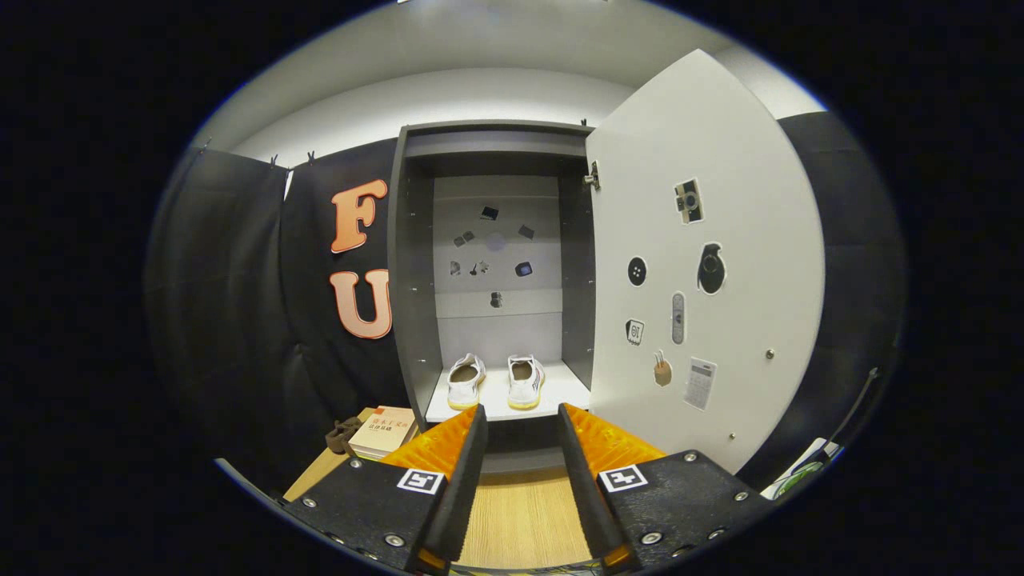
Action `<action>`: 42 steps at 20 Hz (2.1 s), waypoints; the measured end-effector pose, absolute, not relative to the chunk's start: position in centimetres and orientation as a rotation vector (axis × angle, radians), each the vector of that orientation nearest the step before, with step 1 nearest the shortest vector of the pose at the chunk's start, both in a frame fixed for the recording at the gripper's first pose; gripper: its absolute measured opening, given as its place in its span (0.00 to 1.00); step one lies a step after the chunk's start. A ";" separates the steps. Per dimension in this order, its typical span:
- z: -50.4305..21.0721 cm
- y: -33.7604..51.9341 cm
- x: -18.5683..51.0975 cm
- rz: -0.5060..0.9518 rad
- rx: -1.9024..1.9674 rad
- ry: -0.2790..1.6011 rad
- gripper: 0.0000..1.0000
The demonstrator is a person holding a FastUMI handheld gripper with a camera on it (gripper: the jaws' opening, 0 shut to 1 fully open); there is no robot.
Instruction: Open the shoe cabinet door, grab the shoes and put them into the shoe cabinet, then close the shoe cabinet door.
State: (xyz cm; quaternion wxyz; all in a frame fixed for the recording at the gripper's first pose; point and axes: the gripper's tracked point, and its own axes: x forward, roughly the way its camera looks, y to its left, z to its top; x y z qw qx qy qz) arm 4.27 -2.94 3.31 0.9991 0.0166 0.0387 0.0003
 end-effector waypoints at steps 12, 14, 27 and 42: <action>3.0 -7.9 -0.9 -0.050 0.045 0.065 0.66; 2.7 -10.1 -1.5 -0.083 0.053 0.063 0.67; -1.7 -26.4 -0.9 -0.225 0.101 0.118 0.69; -4.6 -25.0 4.9 -0.073 0.137 0.124 0.69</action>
